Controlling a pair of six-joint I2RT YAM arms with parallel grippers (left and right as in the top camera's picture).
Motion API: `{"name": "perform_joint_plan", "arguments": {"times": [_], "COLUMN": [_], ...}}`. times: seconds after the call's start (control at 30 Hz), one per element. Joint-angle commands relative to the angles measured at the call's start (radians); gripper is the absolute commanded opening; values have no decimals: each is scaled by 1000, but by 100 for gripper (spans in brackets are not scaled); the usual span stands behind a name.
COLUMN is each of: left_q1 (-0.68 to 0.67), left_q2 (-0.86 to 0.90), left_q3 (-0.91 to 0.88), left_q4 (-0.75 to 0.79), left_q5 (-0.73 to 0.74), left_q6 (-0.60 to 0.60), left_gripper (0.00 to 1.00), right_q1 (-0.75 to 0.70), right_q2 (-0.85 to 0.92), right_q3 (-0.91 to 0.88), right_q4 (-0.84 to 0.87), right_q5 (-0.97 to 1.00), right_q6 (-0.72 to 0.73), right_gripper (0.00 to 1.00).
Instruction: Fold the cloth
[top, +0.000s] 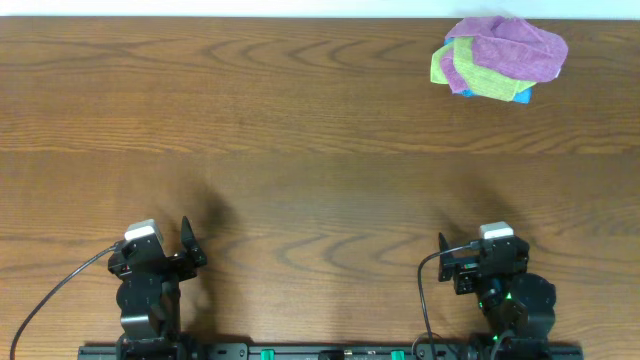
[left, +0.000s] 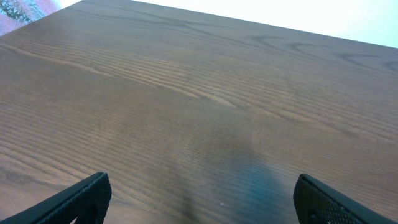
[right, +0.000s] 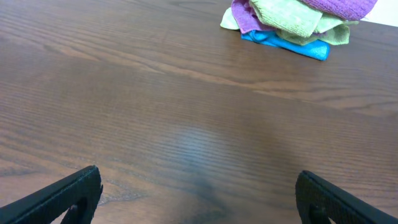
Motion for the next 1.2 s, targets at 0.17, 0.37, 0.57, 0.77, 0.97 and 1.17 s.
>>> {"name": "perform_joint_plan", "arguments": {"times": [0.17,0.37,0.57,0.77,0.97,1.17], "left_q1": [4,4,4,4,4,4], "left_q2": [-8,-8,-8,-8,-8,-8], "left_q3": [-21,-21,-21,-21,-21,-21], "left_q4": [-2,-2,-2,-2,-3,-2], "left_q5": [-16,-16,-16,-16,-16,-16], "left_q6": [15,14,14,14,14,14], "left_gripper": [95,95,95,95,95,95], "right_q1": [11,11,11,9,-25,-51], "right_q2": [-10,-10,-10,-8,143,518], "right_q3": [-13,-13,-13,6,204,526], "right_q4": [-3,-3,-3,63,35,-26], "right_q5": [-1,-1,7,18,29,102], "right_q6": [-7,-7,-8,101,169,166], "right_gripper": [99,99,99,99,99,99]}}
